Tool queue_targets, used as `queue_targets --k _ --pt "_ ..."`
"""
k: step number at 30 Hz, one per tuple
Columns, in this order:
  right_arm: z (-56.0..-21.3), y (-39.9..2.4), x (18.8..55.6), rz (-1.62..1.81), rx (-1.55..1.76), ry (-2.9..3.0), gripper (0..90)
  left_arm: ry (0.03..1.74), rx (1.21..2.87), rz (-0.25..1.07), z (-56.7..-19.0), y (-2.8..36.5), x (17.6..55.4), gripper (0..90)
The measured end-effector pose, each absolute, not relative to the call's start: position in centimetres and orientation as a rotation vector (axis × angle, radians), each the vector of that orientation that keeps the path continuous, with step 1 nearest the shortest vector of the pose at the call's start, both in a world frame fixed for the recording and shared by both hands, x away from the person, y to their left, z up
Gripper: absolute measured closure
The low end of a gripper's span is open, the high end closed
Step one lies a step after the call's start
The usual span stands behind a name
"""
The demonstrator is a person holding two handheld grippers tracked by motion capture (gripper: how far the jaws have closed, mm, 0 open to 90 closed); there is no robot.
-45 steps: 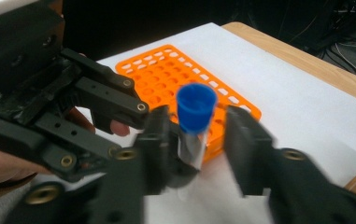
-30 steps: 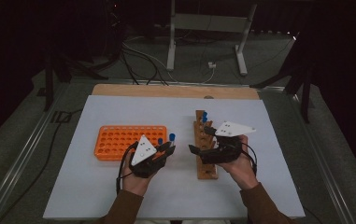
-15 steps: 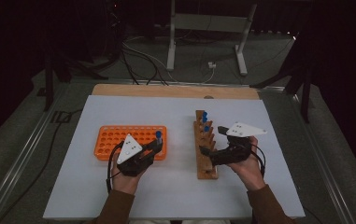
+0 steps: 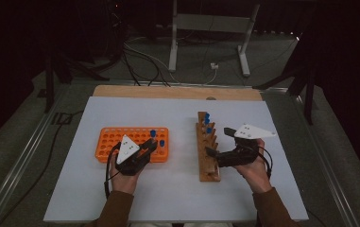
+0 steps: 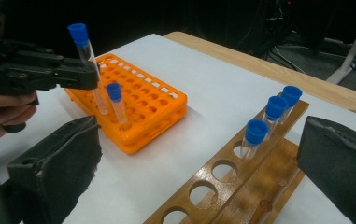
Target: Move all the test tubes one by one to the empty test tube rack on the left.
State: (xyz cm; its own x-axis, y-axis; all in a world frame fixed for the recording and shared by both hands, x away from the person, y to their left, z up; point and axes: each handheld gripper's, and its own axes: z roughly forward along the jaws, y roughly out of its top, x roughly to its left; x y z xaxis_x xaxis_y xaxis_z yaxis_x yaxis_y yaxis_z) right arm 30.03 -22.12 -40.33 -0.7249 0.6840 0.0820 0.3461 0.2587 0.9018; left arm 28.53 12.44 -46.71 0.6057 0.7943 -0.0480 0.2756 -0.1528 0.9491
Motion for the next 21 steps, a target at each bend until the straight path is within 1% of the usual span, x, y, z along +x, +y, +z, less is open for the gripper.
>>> queue_targets --k 16,21 --pt "-40.4 -21.9 29.9 1.457 0.927 2.223 0.0 0.955 1.769 0.557 -49.3 12.2 29.7 78.2" --pt "-40.4 -22.0 29.9 1.461 0.923 2.224 0.0 0.963 1.832 0.557 -49.9 11.8 29.8 78.2"
